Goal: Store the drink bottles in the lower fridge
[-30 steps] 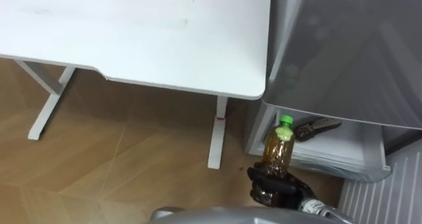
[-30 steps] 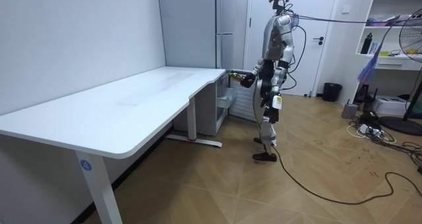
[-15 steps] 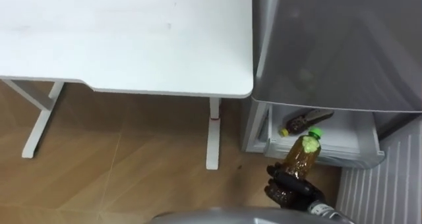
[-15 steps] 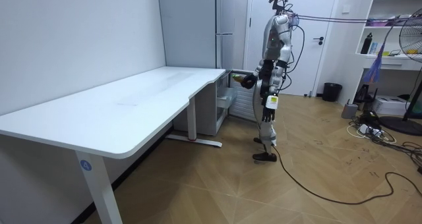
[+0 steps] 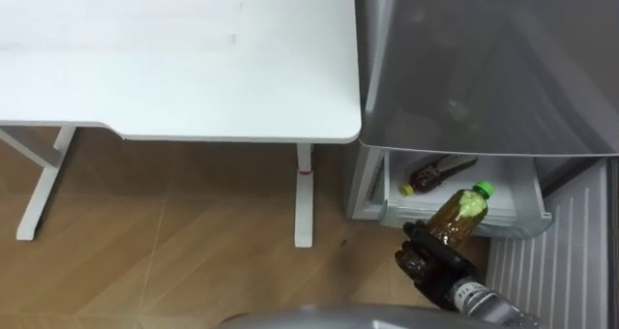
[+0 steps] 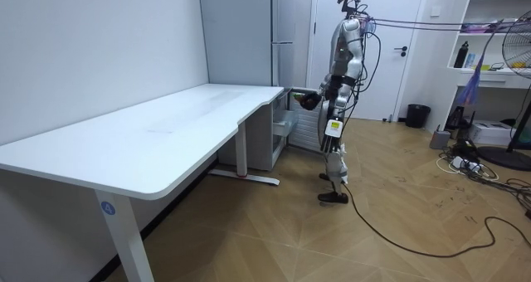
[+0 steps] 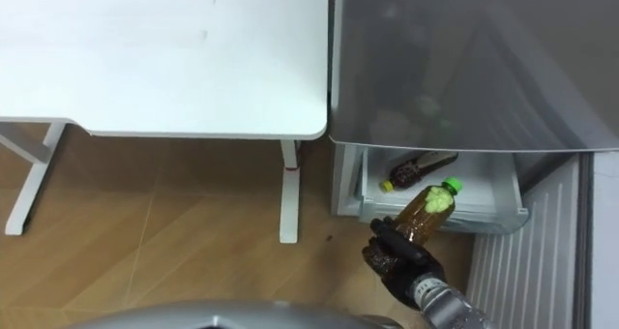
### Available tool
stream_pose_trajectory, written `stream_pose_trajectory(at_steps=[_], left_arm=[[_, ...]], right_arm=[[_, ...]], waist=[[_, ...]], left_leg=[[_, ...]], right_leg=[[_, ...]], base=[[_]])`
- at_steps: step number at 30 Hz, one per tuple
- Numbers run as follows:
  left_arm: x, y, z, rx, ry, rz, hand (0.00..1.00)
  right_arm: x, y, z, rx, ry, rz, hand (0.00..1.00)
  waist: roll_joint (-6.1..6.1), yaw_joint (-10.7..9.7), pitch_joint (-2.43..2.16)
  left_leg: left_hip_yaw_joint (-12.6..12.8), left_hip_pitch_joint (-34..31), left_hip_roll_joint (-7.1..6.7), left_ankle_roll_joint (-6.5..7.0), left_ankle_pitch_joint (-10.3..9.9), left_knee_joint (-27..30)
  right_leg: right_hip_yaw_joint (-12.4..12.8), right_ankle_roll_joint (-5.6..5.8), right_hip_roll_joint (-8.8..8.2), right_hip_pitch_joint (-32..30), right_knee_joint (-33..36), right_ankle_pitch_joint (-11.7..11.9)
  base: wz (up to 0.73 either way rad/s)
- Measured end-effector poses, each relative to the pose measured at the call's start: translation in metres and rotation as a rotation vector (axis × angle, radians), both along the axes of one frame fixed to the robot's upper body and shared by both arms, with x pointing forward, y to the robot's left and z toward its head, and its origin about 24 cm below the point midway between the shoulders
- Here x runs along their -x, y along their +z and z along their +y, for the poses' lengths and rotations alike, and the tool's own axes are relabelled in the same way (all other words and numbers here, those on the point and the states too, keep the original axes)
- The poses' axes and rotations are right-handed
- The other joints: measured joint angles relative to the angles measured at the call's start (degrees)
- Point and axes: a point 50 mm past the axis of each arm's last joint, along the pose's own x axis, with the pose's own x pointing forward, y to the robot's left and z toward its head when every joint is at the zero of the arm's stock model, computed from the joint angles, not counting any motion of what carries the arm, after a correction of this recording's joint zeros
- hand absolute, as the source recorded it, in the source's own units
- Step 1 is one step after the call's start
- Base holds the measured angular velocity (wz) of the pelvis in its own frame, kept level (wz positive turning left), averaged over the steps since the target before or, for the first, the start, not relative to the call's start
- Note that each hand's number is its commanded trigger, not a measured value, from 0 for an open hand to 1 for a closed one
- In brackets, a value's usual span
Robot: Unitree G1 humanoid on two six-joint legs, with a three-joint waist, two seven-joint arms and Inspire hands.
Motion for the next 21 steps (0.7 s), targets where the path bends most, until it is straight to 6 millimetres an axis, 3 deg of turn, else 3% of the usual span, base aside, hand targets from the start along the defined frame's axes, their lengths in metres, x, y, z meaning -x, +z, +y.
stream_pose_trajectory(at_steps=[9, 16, 21], left_arm=[[0.006, -0.002, -0.002, 0.064, -0.006, 0.033, 0.0], [0.005, -0.002, -0.004, 0.097, -0.038, 0.043, 0.0], [-0.003, -0.001, -0.003, 0.09, -0.066, 0.025, 0.0]], right_arm=[[-0.005, 0.004, -0.009, -0.083, -0.225, -0.038, 1.0], [-0.02, 0.011, -0.026, -0.115, -0.45, -0.101, 1.0], [-0.036, 0.015, -0.028, -0.119, -0.463, -0.112, 1.0]], waist=[[1.04, -0.2, 0.51], [1.71, -0.1, 0.21], [2.12, -0.1, 0.18]], left_leg=[[-0.2, -0.1, -0.03, 0.0, 0.0, 0.4], [-0.3, -2.8, -0.04, 0.01, 0.0, 1.3], [-0.9, -3.8, -0.06, 0.01, 0.0, 1.5]], right_leg=[[-0.3, 0.05, -0.05, 0.3, 0.0, -0.2], [-0.5, -0.05, -0.13, -2.3, 0.7, -0.1], [-0.8, -0.1, -0.21, -3.2, 1.1, -0.1]], base=[[0.01], [0.0], [0.02]])
